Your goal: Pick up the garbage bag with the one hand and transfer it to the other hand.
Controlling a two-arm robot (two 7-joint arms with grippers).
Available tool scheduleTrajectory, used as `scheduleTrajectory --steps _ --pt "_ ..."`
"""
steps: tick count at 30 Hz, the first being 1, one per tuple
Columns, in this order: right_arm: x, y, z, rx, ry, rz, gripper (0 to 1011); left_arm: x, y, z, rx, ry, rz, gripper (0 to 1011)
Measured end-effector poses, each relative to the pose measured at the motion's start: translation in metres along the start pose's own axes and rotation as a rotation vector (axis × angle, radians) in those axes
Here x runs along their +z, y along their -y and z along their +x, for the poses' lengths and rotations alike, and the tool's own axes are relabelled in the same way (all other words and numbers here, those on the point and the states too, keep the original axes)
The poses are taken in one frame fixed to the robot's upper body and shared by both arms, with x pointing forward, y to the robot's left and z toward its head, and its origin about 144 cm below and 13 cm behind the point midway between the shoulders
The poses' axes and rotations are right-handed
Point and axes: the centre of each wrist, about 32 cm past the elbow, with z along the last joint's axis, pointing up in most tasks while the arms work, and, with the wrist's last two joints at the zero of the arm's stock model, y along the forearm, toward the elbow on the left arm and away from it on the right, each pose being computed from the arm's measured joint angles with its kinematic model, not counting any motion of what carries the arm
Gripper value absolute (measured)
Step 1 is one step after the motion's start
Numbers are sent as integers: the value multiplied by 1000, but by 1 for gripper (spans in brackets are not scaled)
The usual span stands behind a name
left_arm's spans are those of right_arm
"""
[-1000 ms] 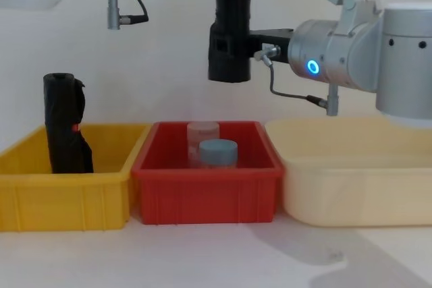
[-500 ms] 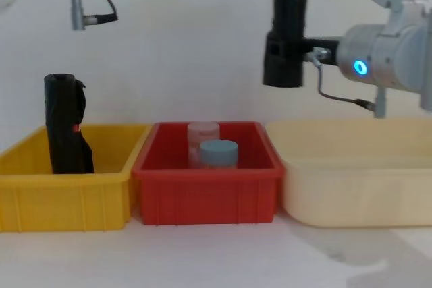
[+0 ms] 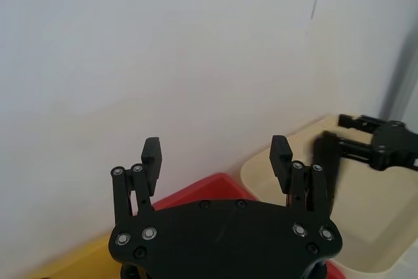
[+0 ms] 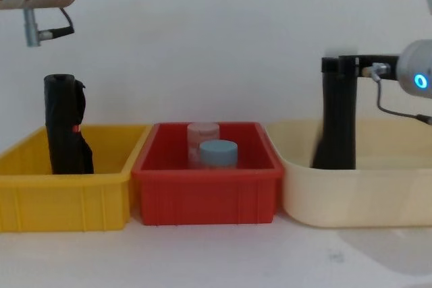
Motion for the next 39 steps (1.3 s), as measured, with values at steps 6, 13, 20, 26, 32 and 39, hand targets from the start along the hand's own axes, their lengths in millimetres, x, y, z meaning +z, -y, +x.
scheduleTrajectory --steps 6,13,20,26,32,39 --pt "-1 6 9 -39 -3 -5 832 -4 -7 3 21 5 -6 1000" --pt "0 5 6 -38 7 -3 1001 -6 -12 6 35 8 -10 1000" --pt "6 3 -1 -14 46 15 1001 -7 -14 7 43 11 -13 1000" --pt "12 3 -9 43 78 26 1002 -8 -16 8 47 12 -14 1000" --pt "15 4 -15 106 98 23 1001 -8 -17 8 50 13 -15 1000" --pt "17 6 -26 209 121 3 1001 -9 -17 8 51 13 -15 1000"
